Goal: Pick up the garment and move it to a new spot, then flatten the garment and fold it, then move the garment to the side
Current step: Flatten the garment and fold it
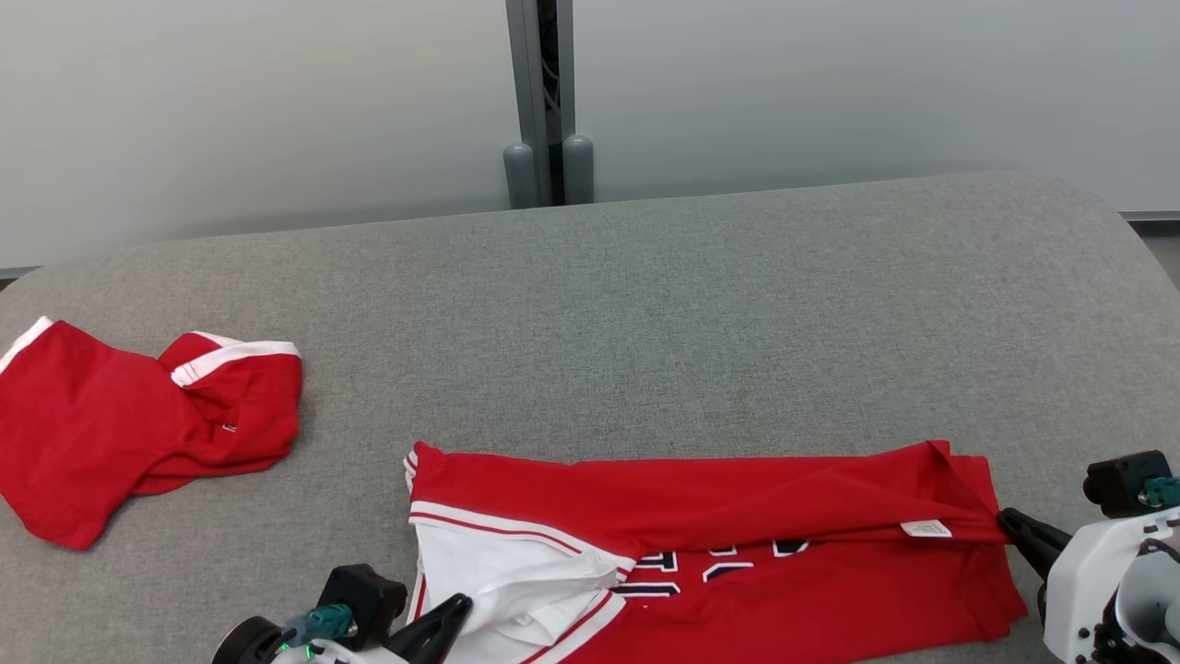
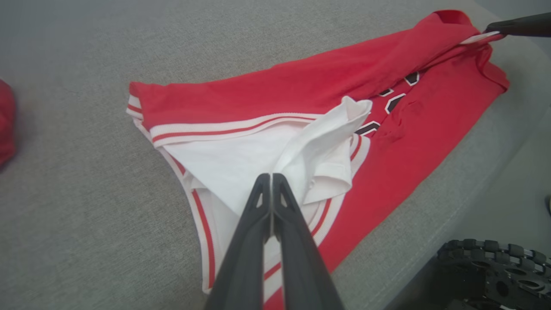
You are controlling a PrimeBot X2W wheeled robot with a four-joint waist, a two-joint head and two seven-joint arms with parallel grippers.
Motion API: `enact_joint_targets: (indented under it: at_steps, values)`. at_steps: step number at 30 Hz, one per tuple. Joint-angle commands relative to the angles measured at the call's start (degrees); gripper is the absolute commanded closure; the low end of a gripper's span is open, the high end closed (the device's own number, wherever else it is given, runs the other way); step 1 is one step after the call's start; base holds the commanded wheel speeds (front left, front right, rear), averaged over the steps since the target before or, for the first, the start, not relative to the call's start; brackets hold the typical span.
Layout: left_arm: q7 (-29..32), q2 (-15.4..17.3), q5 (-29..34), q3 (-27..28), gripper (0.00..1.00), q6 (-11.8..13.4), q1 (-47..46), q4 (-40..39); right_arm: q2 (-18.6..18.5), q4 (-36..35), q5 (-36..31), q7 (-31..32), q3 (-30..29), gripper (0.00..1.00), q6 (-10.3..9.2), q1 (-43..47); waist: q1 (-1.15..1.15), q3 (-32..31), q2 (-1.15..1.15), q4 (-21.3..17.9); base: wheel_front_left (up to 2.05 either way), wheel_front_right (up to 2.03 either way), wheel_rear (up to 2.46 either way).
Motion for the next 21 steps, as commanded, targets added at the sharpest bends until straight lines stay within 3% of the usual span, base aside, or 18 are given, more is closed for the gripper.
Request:
enact_joint_targets:
  at_steps: [1,11,12,13,14,15,17,18,21]
  values:
    - [0.0,0.3,-0.3,0.0,1.00,0.3,0.8,0.2,-0.4,-0.2,0.3,0.5,-0.2,1.00,0.01,0.8,0.00,-0.1,0.00,0.0,0.00,0.00,0.00]
    - [0.4,0.0,-0.9,-0.8,1.00,0.5,1.1,0.4,-2.5,-4.2,3.3,5.8,-1.5,1.00,0.01,2.6,0.00,-0.7,0.00,-0.3,0.00,0.00,0.00]
    - [0.5,0.1,-1.0,-1.0,1.00,0.2,1.1,0.4,-2.7,-4.2,3.1,5.9,-1.9,0.89,0.01,2.7,0.00,-0.7,0.00,-0.3,0.00,0.00,0.00]
    - [0.7,0.1,-1.0,-1.1,1.00,0.0,1.1,0.4,-2.7,-4.0,2.8,6.0,-2.3,0.52,0.01,2.7,0.00,-0.7,0.00,-0.3,0.00,0.00,0.00]
    - [1.0,0.1,-1.1,-1.3,1.00,-0.1,1.2,0.5,-2.7,-3.8,2.6,6.2,-2.6,0.00,0.01,2.8,0.00,-0.7,0.00,-0.3,0.00,0.00,0.00]
    - [1.3,0.1,-1.3,-1.5,1.00,-0.3,1.2,0.5,-2.6,-3.4,2.4,6.2,-3.1,0.00,0.01,2.9,0.00,-0.7,0.00,-0.3,0.00,0.00,0.00]
    - [2.3,0.4,-1.6,-1.9,0.07,-0.4,1.3,0.5,-1.9,-2.5,1.0,5.4,-4.2,0.00,0.01,2.7,0.00,-0.7,0.00,-0.2,0.00,0.00,0.00]
    - [2.7,0.5,-1.8,-2.0,0.00,-0.5,1.4,0.5,-1.7,-2.3,0.8,5.3,-4.6,0.00,0.01,2.8,0.00,-0.7,0.00,-0.2,0.00,0.00,0.00]
    - [3.1,0.9,-2.2,-1.7,0.00,-0.3,1.2,0.0,-1.4,-1.8,0.5,5.2,-6.1,0.00,0.01,3.3,0.00,-0.9,0.00,-0.1,0.00,0.00,0.00]
